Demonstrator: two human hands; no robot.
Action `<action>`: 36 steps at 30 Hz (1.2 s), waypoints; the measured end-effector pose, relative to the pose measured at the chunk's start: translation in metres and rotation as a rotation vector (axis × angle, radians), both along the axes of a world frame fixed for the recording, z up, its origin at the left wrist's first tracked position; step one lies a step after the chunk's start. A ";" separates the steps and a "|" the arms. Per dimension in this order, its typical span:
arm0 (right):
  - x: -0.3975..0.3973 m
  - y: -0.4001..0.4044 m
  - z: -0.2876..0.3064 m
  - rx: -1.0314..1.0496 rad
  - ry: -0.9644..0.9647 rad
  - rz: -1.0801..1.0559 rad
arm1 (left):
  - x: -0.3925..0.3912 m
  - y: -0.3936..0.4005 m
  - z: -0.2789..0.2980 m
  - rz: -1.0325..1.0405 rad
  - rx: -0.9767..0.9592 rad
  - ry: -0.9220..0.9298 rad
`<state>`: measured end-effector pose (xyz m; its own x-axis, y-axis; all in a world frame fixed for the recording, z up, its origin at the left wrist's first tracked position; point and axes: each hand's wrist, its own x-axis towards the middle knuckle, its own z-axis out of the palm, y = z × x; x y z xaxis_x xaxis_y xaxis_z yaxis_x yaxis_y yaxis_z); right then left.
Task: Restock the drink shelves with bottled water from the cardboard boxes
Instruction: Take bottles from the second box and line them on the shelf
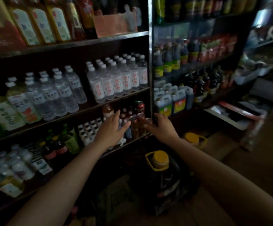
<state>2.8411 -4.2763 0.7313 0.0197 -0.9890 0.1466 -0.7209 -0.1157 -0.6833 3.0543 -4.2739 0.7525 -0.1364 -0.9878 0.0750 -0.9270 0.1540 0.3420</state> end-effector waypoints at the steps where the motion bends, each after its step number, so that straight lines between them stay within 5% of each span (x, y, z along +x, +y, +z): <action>1: -0.013 0.012 -0.008 0.013 0.003 -0.025 | -0.013 0.005 -0.008 -0.027 0.008 0.013; 22: -0.258 0.271 -0.189 0.353 0.020 -0.365 | -0.265 0.200 -0.218 -0.318 0.347 0.021; 36: -0.320 0.390 -0.478 0.584 -0.096 -0.420 | -0.346 0.317 -0.491 -0.405 0.555 -0.137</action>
